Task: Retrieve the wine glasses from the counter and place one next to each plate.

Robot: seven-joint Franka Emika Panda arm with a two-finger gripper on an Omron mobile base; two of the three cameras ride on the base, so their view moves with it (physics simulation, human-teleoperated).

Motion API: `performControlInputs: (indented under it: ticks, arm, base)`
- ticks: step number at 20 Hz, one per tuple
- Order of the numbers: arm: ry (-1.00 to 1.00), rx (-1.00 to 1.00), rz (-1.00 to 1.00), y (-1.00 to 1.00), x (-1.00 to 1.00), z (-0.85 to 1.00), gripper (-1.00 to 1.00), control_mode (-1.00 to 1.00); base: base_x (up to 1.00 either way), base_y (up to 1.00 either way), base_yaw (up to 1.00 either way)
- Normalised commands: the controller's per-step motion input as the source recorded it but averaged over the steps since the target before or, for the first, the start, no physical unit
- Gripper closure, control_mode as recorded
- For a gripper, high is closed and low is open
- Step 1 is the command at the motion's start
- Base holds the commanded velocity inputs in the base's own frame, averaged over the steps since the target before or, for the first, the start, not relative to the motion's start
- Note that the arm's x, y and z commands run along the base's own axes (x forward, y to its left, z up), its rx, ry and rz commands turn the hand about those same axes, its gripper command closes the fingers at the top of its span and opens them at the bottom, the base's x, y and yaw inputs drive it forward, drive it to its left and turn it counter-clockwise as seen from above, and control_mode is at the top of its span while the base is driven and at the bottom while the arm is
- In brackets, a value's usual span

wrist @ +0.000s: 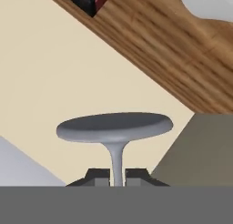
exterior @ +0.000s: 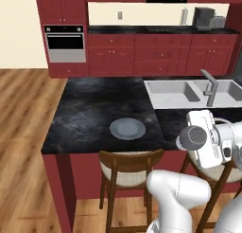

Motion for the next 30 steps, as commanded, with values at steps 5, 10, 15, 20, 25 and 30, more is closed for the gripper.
performControlInputs:
  ticks: [5,10,15,20,25,30]
  arm:
    - [0.0,0.0,0.0,0.0,0.0,0.0,1.0,1.0]
    - [0.0,0.0,0.0,0.0,0.0,0.0,1.0,1.0]
    - [0.2,0.04,0.03,-0.31,0.51,-0.02,1.0,-1.0]
    - [0.18,0.04,0.05,-0.47,0.69,-0.12,1.0,-1.0]
    - [0.04,0.04,0.11,-0.51,0.59,-0.18,1.0,-1.0]
    - [0.04,0.04,0.12,-0.5,0.64,-0.28,1.0,-1.0]
  base:
    - [0.27,-0.38,0.42]
    - [0.38,-0.2,0.16]
    - [0.09,-0.05,0.01]
    - [0.0,0.0,0.0]
    - [0.0,0.0,0.0]
    - [0.0,0.0,0.0]
